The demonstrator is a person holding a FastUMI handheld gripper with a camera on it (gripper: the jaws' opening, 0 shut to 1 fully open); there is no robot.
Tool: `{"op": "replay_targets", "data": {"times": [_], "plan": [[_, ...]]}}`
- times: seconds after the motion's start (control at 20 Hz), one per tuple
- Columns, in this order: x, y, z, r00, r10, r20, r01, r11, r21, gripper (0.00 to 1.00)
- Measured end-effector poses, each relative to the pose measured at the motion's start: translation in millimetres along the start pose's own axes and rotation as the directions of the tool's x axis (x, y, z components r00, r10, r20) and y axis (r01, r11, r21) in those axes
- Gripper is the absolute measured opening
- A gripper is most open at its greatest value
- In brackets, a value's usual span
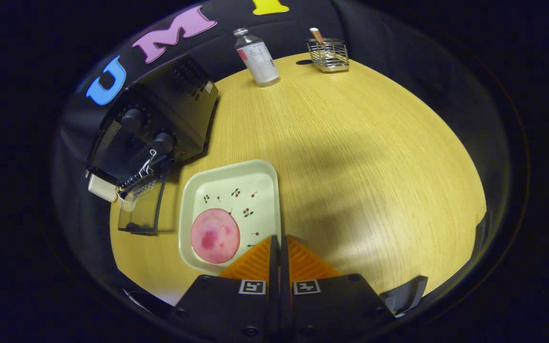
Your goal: Open the toaster oven, put the food inside, and close the toaster oven door.
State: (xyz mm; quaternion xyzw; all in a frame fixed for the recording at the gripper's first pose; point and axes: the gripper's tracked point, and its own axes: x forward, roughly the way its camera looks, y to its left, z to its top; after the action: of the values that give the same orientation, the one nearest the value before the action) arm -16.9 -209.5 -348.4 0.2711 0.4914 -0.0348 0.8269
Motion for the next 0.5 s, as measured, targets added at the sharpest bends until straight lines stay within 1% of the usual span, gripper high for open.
{"op": "replay_targets", "data": {"times": [0.1, 0.25, 0.4, 0.5], "plan": [[-1, 4, -3, 0.998, 0.057, -0.027, -0.053, 0.988, 0.145, 0.06], [-9, 3, 5, 0.994, 0.109, -0.007, -0.103, 0.958, 0.268, 0.06], [-27, 9, 24, 0.987, 0.153, 0.043, -0.159, 0.926, 0.344, 0.06], [-39, 12, 25, 0.983, 0.172, 0.057, -0.181, 0.912, 0.368, 0.07]]}}
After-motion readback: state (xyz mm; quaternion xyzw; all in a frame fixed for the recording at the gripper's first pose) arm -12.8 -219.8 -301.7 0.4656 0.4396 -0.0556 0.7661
